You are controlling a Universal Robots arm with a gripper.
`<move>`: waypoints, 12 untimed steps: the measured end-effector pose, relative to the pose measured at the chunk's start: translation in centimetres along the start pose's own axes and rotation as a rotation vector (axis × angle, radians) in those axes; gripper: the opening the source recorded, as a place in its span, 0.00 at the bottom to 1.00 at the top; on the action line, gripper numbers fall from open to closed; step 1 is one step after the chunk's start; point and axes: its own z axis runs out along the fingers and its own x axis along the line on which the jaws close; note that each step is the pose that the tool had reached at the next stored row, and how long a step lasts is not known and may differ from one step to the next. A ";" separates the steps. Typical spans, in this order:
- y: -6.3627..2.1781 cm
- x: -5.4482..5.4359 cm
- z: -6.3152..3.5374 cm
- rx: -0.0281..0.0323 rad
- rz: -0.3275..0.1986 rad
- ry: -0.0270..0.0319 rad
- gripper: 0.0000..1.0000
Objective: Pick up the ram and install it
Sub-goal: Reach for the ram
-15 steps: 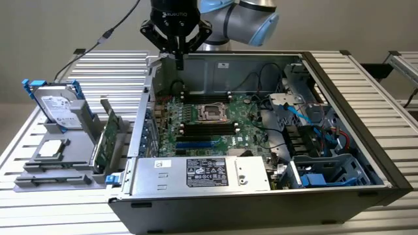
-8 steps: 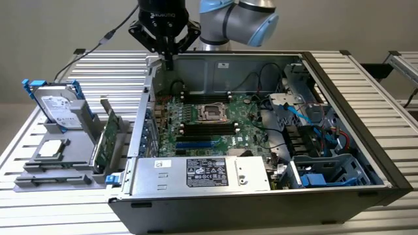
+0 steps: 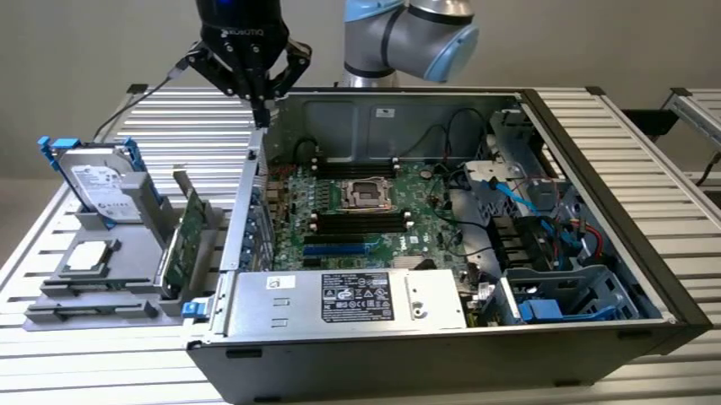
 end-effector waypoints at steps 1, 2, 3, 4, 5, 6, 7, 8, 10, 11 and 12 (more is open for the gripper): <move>-0.08 0.5 0.08 0.0001 0.000 0.0002 0.11; -0.17 0.9 0.16 0.0002 0.000 0.0003 0.11; -0.26 1.4 0.25 0.0002 0.000 0.0005 0.11; -0.36 1.8 0.34 0.0002 0.000 0.0008 0.11; -0.46 2.3 0.44 0.0004 0.000 0.0011 0.11; -0.57 2.7 0.53 0.0004 0.000 0.0015 0.11; -0.69 3.1 0.63 0.0005 0.000 0.0020 0.11; -0.81 3.5 0.73 0.0004 0.000 0.0023 0.11; -1.08 4.2 0.90 0.0006 0.000 0.0030 0.11; -1.24 4.6 1.00 0.0005 0.000 0.0032 0.11; -1.37 5.0 1.09 0.0005 0.000 0.0034 0.11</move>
